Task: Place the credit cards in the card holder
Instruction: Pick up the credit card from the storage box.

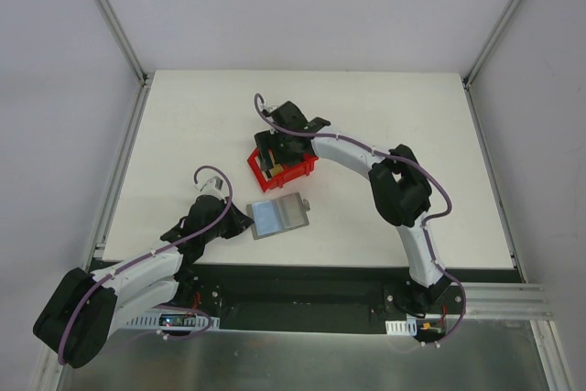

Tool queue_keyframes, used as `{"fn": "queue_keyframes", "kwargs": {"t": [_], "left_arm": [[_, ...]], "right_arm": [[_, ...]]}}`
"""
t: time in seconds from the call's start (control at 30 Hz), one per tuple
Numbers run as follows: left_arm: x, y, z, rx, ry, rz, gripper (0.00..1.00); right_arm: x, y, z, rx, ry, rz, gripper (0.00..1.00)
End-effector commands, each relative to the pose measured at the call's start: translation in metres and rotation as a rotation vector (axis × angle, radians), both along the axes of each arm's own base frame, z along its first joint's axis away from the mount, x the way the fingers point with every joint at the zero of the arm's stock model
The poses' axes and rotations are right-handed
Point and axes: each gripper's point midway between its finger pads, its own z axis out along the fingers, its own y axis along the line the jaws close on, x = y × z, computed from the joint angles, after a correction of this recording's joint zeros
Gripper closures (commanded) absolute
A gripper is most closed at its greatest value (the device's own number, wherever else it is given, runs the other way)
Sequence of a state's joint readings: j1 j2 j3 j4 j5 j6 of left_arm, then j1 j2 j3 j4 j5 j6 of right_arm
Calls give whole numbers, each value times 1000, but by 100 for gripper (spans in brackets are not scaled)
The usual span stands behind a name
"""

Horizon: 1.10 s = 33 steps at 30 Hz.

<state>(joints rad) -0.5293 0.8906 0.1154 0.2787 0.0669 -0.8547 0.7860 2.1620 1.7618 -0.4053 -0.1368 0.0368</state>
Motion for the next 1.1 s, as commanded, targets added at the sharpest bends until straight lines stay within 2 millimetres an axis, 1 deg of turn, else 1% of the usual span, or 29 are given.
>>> {"fn": "queue_keyframes", "kwargs": {"t": [0.0, 0.2, 0.27, 0.37, 0.5, 0.57, 0.6, 0.73, 0.8, 0.87, 0.9, 0.97, 1.03, 1.07], "left_arm": [[8, -3, 12, -8, -40, -7, 100], [7, -2, 10, -3, -36, -5, 100], [7, -2, 10, -5, -35, -6, 100], [8, -2, 10, -4, -37, -3, 100], [7, -1, 9, -2, -33, -3, 100], [6, -2, 9, -5, -33, -5, 100], [7, -2, 10, -7, -36, -5, 100], [7, -2, 11, -9, -42, -4, 100], [7, -2, 11, -7, -39, -4, 100], [7, -2, 11, -10, -39, -4, 100], [7, -3, 11, -10, -39, -6, 100], [7, -3, 11, -10, -39, -6, 100], [7, -3, 11, -10, -39, -6, 100], [7, -2, 12, -10, -41, -5, 100]], "right_arm": [[5, 8, 9, 19, -12, -2, 25], [5, 7, 8, 10, -15, -5, 28], [4, 7, 12, 17, -17, -2, 31], [4, 7, 15, 26, -24, -1, 38], [4, 7, 20, 34, -28, -2, 43], [4, 7, 23, 40, -28, -1, 51], [4, 7, 23, 41, -29, -2, 52], [5, 5, 23, 40, -28, -9, 52], [4, 5, 24, 41, -31, -7, 56], [5, 3, 27, 37, -39, -14, 57], [6, 1, 29, 35, -49, -20, 60], [7, 0, 31, 28, -63, -26, 61], [6, -1, 34, 31, -70, -22, 67], [6, -1, 34, 31, -69, -20, 68]]}}
